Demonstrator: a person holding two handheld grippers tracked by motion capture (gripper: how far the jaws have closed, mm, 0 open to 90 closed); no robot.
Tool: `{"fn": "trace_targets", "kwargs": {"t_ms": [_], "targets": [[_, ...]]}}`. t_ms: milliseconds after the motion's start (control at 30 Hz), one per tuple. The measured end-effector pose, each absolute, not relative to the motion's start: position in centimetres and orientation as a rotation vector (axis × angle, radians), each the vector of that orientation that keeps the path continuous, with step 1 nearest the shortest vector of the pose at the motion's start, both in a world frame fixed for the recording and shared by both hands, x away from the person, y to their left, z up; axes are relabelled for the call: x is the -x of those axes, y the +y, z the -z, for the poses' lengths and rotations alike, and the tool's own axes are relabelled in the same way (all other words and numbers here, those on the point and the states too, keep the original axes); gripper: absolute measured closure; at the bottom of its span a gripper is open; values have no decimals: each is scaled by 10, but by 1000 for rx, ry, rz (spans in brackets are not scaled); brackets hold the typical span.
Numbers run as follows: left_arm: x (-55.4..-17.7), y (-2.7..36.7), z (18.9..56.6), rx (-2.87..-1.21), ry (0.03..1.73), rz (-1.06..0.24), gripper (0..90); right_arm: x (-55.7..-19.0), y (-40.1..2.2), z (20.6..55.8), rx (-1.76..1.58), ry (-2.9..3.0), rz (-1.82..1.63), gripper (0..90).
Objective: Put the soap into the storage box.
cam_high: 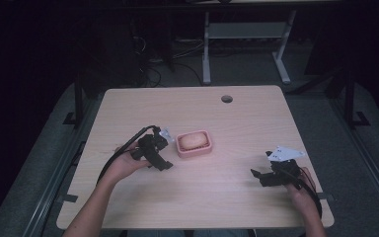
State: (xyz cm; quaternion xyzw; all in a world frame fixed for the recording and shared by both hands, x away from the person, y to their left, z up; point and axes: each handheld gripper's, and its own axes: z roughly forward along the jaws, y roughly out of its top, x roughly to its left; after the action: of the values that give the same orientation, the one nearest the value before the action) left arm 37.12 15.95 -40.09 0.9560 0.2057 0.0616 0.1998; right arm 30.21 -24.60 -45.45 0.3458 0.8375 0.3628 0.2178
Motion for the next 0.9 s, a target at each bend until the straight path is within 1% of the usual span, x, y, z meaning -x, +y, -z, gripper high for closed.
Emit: {"fn": "trace_targets", "kwargs": {"t_ms": [300,900], "targets": [[-355,166,408,-2645,578,-173,233,-302,-246,455,-952,2327,-995,139],[-336,191,417,-2633,589,-185,236,-303,-244,456,-951,2338,-973,139]]}}
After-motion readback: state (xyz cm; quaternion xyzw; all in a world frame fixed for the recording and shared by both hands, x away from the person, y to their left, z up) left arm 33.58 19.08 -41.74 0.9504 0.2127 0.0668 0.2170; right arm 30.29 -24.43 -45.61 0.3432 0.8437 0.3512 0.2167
